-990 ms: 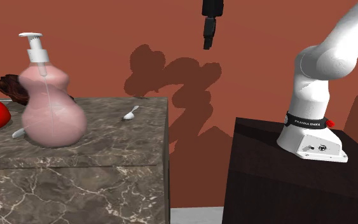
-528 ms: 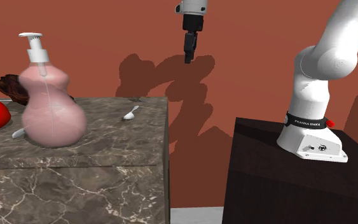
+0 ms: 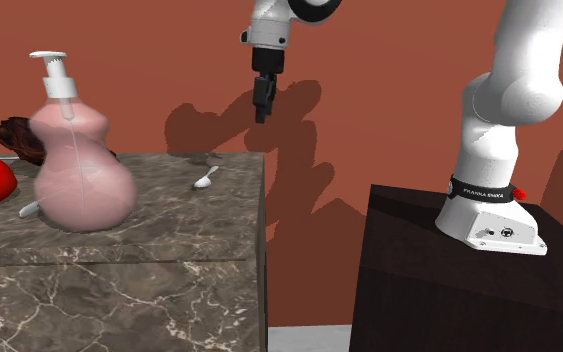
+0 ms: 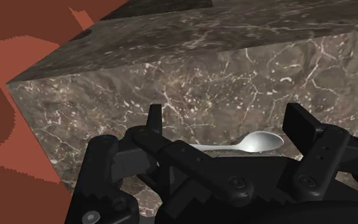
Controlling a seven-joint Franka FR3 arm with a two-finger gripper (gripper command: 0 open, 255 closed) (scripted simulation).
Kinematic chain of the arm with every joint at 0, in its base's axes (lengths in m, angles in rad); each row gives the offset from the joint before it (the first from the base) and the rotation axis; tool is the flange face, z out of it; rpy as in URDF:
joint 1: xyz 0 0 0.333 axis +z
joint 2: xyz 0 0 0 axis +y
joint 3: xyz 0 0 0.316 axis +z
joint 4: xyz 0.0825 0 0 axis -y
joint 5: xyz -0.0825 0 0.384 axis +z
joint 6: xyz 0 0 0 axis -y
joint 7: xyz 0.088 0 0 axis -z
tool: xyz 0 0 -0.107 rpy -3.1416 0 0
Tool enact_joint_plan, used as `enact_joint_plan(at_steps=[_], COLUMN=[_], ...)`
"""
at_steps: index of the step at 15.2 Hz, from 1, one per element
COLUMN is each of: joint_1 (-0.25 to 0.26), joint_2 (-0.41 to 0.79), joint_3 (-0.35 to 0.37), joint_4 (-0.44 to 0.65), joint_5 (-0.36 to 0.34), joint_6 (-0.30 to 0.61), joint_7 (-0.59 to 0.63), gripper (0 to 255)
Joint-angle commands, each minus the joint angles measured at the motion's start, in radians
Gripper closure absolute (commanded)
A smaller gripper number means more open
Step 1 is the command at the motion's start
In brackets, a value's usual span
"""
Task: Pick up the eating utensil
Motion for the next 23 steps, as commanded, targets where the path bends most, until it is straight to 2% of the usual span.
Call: enact_joint_plan(at_steps=[1,8,15,23], joint_1=[0.006,0.040,0.094,0.103], joint_2=[0.080,0.333,0.591,0.654], joint_3=[0.009,0.032,0.040,0.028], joint_4=[0.042,0.235,0.489,0.477], joint_5=[-0.010,-0.053,-0.095,-0.114], joint_6=[0.042,0.113,0.128,0.204], joint_7=[0.007,0.030,0.039,0.054], gripper=[0,0,0,0])
